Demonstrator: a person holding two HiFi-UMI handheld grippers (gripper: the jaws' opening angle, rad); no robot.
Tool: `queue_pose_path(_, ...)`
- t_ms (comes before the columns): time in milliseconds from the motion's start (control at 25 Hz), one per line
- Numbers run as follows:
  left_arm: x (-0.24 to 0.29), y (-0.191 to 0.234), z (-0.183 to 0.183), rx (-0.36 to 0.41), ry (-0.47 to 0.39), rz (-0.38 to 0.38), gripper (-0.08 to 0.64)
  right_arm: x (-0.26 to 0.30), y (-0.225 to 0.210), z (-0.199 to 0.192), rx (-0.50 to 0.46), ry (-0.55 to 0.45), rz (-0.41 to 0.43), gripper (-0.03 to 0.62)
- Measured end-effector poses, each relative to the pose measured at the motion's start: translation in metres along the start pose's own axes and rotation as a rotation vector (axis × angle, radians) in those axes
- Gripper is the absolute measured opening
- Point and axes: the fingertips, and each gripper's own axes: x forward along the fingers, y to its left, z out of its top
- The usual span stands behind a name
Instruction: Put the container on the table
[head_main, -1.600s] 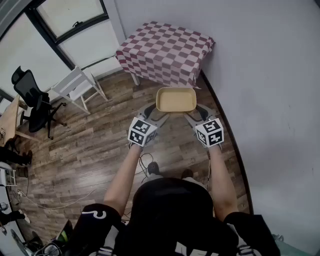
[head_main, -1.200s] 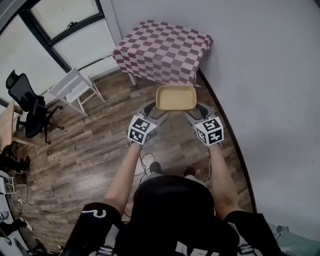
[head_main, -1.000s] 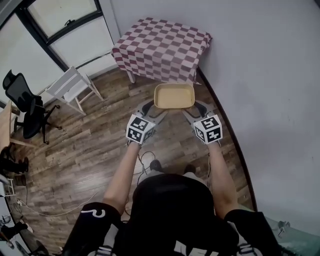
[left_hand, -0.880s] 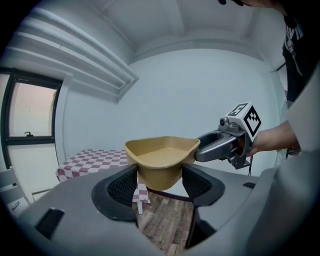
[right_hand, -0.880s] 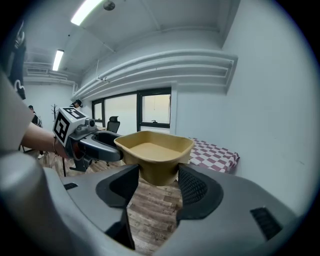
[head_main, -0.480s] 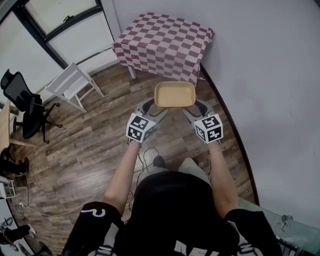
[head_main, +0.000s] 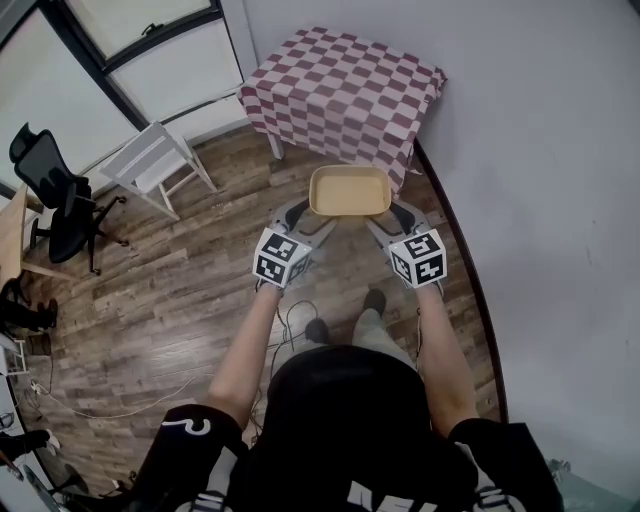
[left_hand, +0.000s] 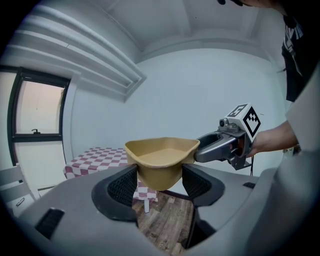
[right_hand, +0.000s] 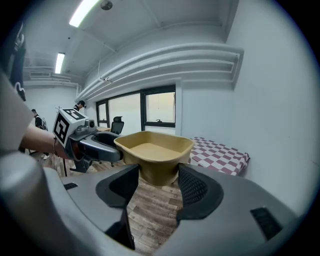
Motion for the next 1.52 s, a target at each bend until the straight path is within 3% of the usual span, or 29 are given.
queue_pose_path(320, 0.037, 0.021, 0.020, -0.005, 0.010, 0.074, 0.291, 0.026, -0.044, 0.011, -0.012, -0.011, 0.075, 0.262)
queue_pose_path(600, 0.097, 0.018, 0.035, 0.009, 0.027, 0.072, 0.291, 0.028, -0.106, 0.009, 0.003, -0.013, 0.082, 0.262)
queue_pose_path(1120, 0.197, -0.015, 0.061, 0.039, 0.065, 0.066, 0.290, 0.005, -0.209, -0.011, 0.066, -0.027, 0.073, 0.262)
queue_pose_path(1520, 0.242, -0.044, 0.052, 0.037, 0.092, 0.074, 0.290, -0.013, -0.252, -0.039, 0.083, -0.021, 0.098, 0.262)
